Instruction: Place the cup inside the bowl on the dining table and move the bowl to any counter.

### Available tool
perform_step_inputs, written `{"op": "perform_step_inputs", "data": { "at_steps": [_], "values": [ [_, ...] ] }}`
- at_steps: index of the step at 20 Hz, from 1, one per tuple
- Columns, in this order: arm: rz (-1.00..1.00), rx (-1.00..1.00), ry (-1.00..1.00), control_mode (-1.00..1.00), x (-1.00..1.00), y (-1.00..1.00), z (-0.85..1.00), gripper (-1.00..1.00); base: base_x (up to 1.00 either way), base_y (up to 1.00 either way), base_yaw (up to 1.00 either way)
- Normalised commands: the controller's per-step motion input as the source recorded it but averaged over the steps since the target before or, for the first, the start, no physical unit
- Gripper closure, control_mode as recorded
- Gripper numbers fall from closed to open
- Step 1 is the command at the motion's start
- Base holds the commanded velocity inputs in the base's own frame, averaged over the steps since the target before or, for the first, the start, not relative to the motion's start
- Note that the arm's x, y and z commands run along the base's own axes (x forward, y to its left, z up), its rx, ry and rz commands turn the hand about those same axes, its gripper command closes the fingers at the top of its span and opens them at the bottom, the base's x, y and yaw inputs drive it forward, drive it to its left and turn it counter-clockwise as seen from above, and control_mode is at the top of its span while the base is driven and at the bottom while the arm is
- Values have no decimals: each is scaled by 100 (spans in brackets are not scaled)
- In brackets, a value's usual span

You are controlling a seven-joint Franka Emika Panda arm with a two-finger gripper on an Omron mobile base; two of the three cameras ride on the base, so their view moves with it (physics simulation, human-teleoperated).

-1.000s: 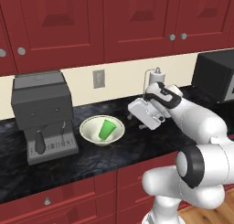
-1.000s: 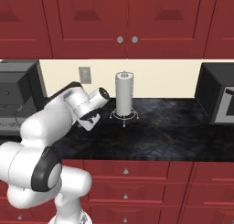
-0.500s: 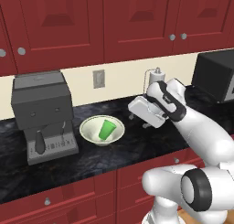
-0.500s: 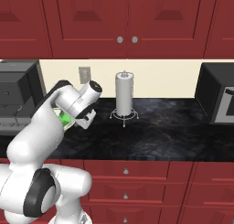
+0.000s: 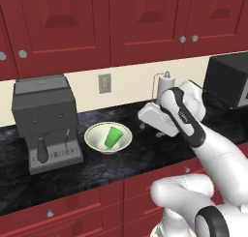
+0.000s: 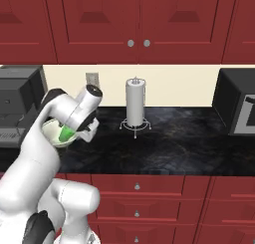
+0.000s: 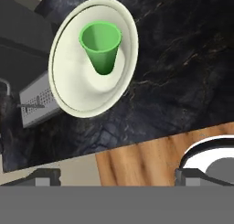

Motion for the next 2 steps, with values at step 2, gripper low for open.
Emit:
{"op": "perform_step_inputs", "data": {
  "at_steps": [2],
  "values": [
    [0, -7, 0, -100, -49, 0, 14, -100, 0, 0, 0]
  ]
}}
